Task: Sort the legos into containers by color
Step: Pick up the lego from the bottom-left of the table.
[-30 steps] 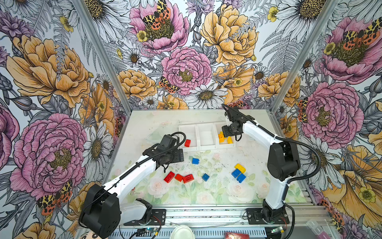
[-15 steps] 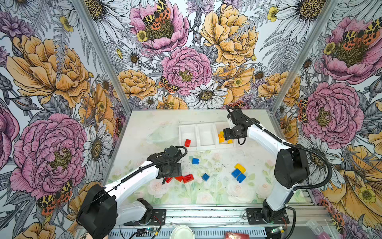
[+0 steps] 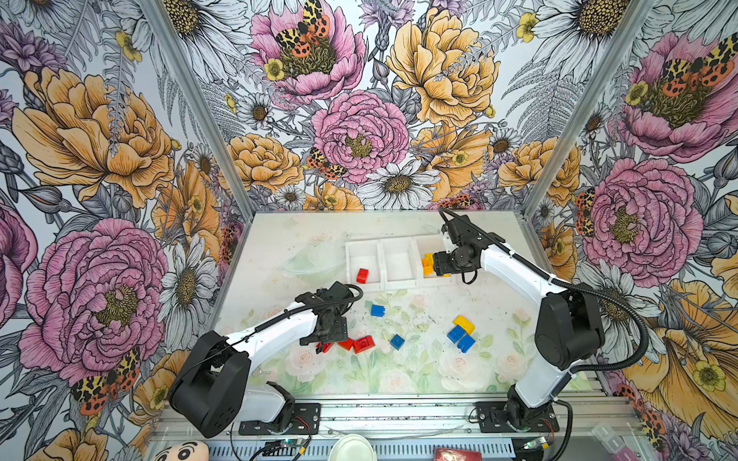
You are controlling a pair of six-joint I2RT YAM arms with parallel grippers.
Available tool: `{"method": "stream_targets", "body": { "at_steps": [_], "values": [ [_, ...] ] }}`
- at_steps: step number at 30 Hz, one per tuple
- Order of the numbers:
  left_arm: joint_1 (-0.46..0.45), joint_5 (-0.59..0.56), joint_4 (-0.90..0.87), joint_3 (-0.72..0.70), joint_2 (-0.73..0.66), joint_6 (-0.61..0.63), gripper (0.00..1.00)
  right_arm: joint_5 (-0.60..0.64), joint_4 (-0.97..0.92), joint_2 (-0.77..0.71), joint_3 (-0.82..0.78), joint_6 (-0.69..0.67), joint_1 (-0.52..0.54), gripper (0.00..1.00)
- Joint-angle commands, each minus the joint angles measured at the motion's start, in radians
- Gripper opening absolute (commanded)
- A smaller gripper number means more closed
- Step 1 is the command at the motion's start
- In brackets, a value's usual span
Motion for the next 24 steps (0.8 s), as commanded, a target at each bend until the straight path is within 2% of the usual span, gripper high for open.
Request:
{"method": "stream_targets", "body": {
  "at_steps": [1,11,24],
  "values": [
    [0.015,0.001,0.038,-0.018,0.011,0.020,0.86,0.000,0.003,-0.045,-0.007,0.016,0.007,0.72],
    [0.037,0.058,0.075,-0.051,0.010,0.012,0.76,0.000,0.001,-0.049,-0.008,0.021,0.007,0.73],
    [-0.017,0.110,0.111,-0.098,0.015,-0.055,0.62,0.006,0.000,-0.061,-0.022,0.029,0.005,0.74]
  ]
}}
